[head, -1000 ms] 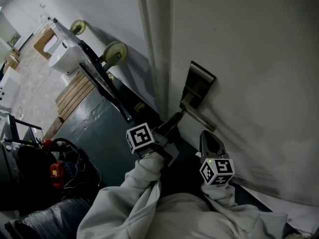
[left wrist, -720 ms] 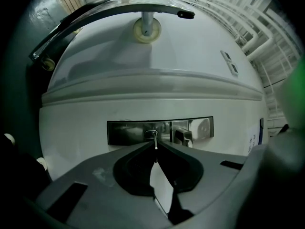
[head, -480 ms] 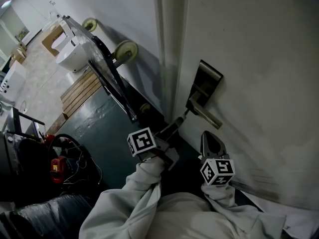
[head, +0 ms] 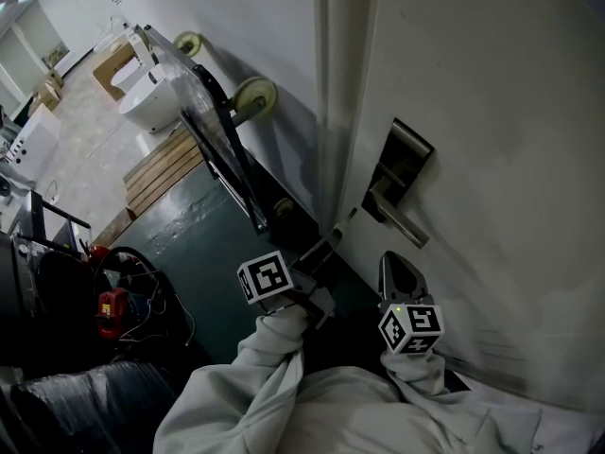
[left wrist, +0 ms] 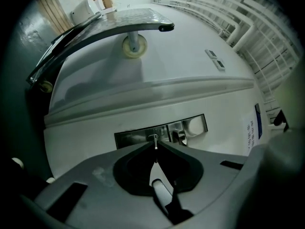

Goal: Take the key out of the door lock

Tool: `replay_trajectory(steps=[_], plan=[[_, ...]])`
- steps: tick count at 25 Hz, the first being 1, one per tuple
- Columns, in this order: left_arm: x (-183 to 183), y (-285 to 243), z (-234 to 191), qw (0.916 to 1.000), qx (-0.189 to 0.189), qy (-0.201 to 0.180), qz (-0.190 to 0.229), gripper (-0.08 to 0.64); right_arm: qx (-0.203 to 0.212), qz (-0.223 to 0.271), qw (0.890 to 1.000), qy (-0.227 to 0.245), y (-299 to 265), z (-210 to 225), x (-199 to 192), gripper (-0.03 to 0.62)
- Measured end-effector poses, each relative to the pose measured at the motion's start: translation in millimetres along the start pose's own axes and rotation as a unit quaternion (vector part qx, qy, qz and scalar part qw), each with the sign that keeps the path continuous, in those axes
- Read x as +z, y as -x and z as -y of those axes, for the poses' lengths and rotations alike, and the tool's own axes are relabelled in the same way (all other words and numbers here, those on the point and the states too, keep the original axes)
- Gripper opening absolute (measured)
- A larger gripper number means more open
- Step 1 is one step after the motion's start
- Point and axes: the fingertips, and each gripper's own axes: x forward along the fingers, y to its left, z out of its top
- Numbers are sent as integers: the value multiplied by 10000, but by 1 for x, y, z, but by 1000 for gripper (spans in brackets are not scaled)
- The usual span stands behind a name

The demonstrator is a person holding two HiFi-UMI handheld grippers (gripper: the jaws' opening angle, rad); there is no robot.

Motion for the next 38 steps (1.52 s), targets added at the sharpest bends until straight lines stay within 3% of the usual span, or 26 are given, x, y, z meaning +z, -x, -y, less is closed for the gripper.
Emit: replay_trajectory(steps=[7, 16, 21, 29, 33, 35, 38], plan=[[22, 24, -9, 9970, 326, -653, 256, 26, 237, -40, 9997, 106, -10, -13, 1, 52], [41, 59, -14, 9790, 816, -1802, 484, 27, 604, -160, 9978, 208, -25, -36, -1, 52], [49, 81, -14, 9501, 1267, -2814, 450, 27, 794, -198, 9957, 432, -35, -50, -2, 52], [61, 117, -14, 8900, 1965, -4066, 623, 28, 1088, -228, 9919, 619, -48, -66, -2, 52], [63, 131, -17, 8558, 2281, -4608, 578, 28, 1233, -224, 9896, 712, -52, -73, -2, 52], [61, 135, -19, 8462, 2353, -4750, 537, 28, 1275, -222, 9885, 787, -53, -75, -2, 52], [57, 137, -21, 8414, 2379, -4820, 564, 28, 1333, -234, 9871, 853, -54, -75, -2, 51]])
